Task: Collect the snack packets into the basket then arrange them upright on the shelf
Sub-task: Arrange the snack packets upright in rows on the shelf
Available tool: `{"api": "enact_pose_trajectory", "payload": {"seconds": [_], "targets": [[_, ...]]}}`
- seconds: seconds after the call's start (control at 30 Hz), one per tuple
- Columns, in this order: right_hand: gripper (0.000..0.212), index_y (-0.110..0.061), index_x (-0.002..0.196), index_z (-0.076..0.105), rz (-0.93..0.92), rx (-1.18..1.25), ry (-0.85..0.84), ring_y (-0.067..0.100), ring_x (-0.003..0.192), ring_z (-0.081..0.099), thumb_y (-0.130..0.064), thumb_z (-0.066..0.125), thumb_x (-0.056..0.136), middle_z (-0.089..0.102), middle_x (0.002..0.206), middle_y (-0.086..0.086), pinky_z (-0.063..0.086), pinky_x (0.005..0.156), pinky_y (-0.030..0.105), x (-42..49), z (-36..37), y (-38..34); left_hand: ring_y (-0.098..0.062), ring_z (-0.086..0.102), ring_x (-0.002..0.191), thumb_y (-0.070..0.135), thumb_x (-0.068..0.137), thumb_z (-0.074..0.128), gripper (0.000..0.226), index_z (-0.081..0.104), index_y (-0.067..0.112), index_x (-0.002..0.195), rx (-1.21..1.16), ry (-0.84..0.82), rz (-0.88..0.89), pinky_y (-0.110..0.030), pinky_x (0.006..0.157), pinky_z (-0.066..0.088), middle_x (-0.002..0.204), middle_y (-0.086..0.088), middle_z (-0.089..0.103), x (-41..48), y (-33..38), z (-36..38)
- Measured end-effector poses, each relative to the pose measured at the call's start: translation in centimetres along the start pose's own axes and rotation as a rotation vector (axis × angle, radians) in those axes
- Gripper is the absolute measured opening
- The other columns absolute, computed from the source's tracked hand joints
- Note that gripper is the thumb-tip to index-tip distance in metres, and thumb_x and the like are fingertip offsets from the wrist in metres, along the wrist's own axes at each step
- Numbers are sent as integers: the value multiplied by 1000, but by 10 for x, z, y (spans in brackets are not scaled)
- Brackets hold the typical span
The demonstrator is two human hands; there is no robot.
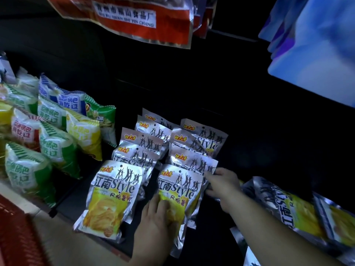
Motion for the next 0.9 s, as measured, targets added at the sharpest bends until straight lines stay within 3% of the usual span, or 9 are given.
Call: {"api": "enact_pose_trajectory", "payload": {"seconds": [0.07,0.2,0.33,0.47,0.63,0.9], "targets": [[10,-10,84,69,5,35,4,33,82,74,-14,68,93,75,91,16,64,70,46,2,0,5,-20,29,146,47,91,60,39,46,33,124,4,16,9,-31,106,43,164,5,21,0,0,1],[9,-11,91,66,-25,164,-32,31,87,75,-16,63,98,75,96,13,65,71,44,0,7,3,-22,27,146,41,91,63,33,48,31,118,-38,44,-3,-34,107,44,165,4,18,5,3,-3],[9,-21,88,63,-120,-90,-3,32,89,71,-27,64,93,72,93,6,62,78,54,-4,10,9,-21,15,153,46,93,59,37,45,37,125,-6,16,13,-36,113,41,168,6,11,5,7,-5],[9,-31,86,57,-174,-152,47,24,83,68,-32,62,94,67,90,-5,62,78,50,-15,5,7,-21,20,150,53,90,56,43,43,44,131,90,16,19,-35,98,54,169,8,6,-2,6,-10],[7,-28,86,62,-270,-375,18,18,79,65,-32,63,92,67,86,-9,57,74,37,-35,-2,1,-20,19,149,45,94,54,51,39,46,142,180,-26,12,-33,93,55,168,7,11,-4,1,-19],[14,-20,82,67,-319,-487,-144,19,80,66,-29,65,93,69,82,-2,57,79,42,-59,2,9,-15,15,151,43,94,55,56,36,46,147,138,-42,66,-31,100,50,168,13,13,-8,-3,-24]]}}
Point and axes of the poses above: each hand's wrist, its own x-axis towards the middle knuckle, its own z-axis out of the palm, y = z × x, the point moved 2 cm from there along x, towards the middle knuckle
